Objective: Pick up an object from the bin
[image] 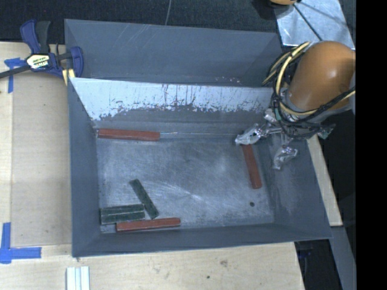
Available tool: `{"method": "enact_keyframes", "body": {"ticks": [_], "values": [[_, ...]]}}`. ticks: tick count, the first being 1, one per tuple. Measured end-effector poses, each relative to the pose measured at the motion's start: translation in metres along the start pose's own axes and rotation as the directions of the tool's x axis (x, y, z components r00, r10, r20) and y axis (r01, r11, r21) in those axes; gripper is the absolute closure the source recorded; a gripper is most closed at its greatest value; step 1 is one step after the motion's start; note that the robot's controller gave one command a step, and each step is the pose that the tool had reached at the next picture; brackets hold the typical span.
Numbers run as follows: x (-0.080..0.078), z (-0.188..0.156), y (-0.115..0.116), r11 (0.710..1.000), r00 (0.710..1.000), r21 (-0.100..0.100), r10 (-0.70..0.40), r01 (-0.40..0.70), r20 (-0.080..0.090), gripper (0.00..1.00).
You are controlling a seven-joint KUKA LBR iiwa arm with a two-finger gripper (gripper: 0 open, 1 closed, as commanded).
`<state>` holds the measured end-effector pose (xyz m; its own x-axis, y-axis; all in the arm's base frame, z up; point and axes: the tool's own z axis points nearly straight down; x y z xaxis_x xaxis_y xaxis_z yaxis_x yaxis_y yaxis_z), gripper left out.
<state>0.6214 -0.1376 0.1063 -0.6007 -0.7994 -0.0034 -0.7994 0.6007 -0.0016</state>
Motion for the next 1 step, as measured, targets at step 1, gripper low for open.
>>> {"method": "enact_keyframes", "body": {"ticks": [1], "values": [[-0.0045,0.0319,-0.0009,0.924,0.924,0.004,-0.383,0.383,0.005,1.0]]}}
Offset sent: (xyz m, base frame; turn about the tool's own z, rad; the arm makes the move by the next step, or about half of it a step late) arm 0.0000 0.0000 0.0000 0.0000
